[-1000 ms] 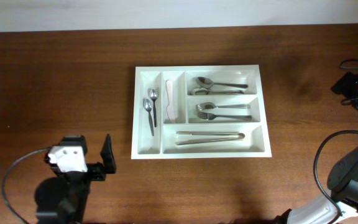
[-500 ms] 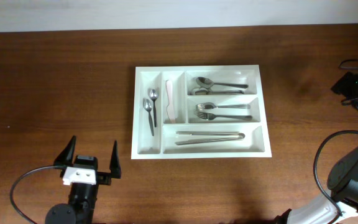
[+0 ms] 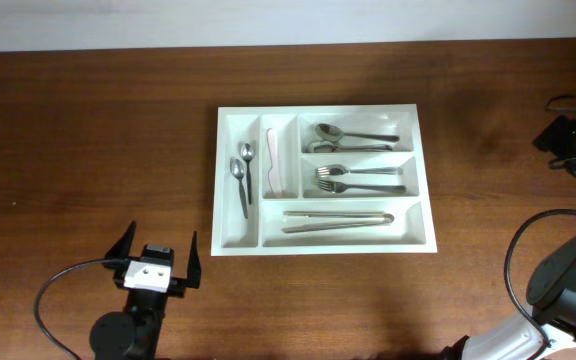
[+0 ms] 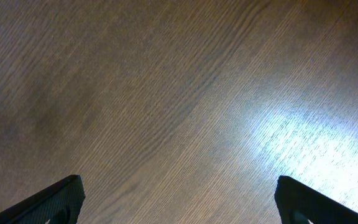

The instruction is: Pack container

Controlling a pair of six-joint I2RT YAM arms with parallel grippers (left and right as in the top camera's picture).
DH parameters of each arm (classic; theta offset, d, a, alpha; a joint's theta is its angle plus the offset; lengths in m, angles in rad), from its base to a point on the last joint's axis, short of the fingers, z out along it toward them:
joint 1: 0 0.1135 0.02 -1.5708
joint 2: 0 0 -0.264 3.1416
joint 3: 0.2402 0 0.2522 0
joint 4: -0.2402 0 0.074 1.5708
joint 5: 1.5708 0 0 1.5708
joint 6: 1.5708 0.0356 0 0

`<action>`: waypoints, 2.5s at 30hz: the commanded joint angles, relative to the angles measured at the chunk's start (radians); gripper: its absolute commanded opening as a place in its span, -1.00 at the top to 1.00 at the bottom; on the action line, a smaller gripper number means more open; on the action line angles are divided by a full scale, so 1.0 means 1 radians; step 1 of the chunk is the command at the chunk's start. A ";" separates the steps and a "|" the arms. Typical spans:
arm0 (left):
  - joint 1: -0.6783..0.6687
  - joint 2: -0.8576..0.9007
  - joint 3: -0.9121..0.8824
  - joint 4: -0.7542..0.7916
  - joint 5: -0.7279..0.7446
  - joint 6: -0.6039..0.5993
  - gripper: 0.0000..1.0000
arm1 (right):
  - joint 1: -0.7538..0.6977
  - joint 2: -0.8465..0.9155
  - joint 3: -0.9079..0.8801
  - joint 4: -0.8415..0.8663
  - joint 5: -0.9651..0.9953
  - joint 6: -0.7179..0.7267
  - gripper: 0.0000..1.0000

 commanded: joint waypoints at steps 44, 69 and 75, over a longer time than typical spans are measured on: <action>0.008 -0.014 -0.087 0.028 -0.042 0.006 -0.98 | 0.002 0.000 0.016 0.001 0.002 0.004 -0.97; 0.008 -0.014 -0.087 0.028 -0.042 0.006 -0.98 | 0.040 -0.186 0.013 0.018 0.029 0.007 -0.97; 0.008 -0.014 -0.087 0.028 -0.042 0.006 -0.98 | 0.174 -0.436 -0.123 0.210 0.036 0.007 -0.97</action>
